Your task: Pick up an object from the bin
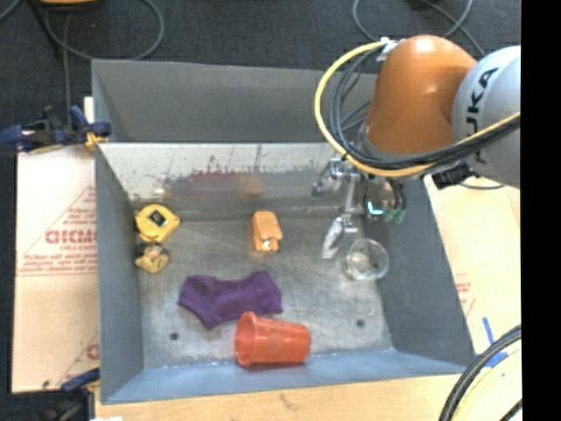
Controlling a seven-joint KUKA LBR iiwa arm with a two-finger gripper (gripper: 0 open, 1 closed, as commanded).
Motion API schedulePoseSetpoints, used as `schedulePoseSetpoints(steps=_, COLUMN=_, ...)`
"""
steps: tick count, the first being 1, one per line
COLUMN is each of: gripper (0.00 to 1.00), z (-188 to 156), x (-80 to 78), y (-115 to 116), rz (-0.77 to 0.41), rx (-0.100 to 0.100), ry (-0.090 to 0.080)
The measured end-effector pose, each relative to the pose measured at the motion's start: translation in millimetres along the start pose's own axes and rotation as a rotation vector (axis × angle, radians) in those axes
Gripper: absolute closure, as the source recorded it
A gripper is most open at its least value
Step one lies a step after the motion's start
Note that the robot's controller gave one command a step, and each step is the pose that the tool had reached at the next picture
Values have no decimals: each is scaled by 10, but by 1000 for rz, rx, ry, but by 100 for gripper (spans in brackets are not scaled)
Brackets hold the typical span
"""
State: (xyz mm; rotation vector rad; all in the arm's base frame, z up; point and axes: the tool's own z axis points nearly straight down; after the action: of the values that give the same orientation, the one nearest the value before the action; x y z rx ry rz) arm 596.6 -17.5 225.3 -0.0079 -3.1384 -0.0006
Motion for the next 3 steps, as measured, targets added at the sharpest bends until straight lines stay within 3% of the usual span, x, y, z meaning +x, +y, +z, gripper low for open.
schedulePoseSetpoints(steps=1, gripper=0, z=-47, x=-14, y=-1, rz=0, rx=0, ry=-8)
schedulePoseSetpoints(steps=2, gripper=0, z=460, x=202, y=177, rz=-5, rx=0, ry=-13)
schedulePoseSetpoints(steps=3, gripper=0, z=1077, x=533, y=348, rz=-162, rx=1, ry=-9)
